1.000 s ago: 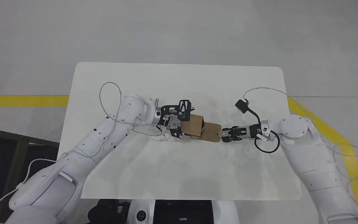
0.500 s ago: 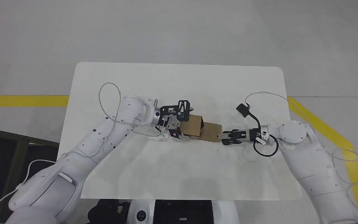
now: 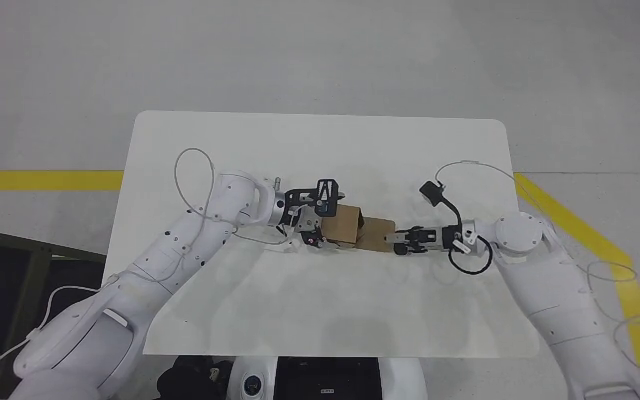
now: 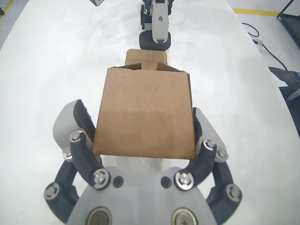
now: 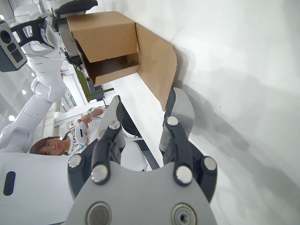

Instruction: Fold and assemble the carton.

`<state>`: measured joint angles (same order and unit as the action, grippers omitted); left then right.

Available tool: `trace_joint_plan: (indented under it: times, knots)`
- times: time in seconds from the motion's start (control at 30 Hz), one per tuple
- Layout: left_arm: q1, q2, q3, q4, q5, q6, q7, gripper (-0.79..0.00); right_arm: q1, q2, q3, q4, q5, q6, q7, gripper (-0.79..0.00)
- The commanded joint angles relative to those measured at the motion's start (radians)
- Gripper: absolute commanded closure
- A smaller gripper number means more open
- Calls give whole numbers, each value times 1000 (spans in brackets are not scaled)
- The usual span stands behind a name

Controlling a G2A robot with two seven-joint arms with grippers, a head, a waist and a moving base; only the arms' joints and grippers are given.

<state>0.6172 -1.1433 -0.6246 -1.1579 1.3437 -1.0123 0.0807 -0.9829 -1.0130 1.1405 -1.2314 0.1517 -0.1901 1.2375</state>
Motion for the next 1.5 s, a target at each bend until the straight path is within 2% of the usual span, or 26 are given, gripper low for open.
trace_joint_plan:
  times: [0.0,0.53,0.97,1.13,1.47]
  knots:
    - [-1,1,1,-1,-1,0,-2,-785,2,0,-2,6,3,1,-2,-351]
    - [5,9,-7,-17,-6,0,-9,-785,28,-16,-57,35,44,3,-9,-363]
    - [8,13,-10,-22,-7,0,-11,-785,42,-36,-70,87,228,-54,3,-363]
    - [9,14,-11,-24,-8,0,-9,-785,68,-40,-107,77,137,-33,-1,-369]
    - [9,16,-11,-24,-8,0,-10,-785,80,-54,-103,79,271,-74,5,-360]
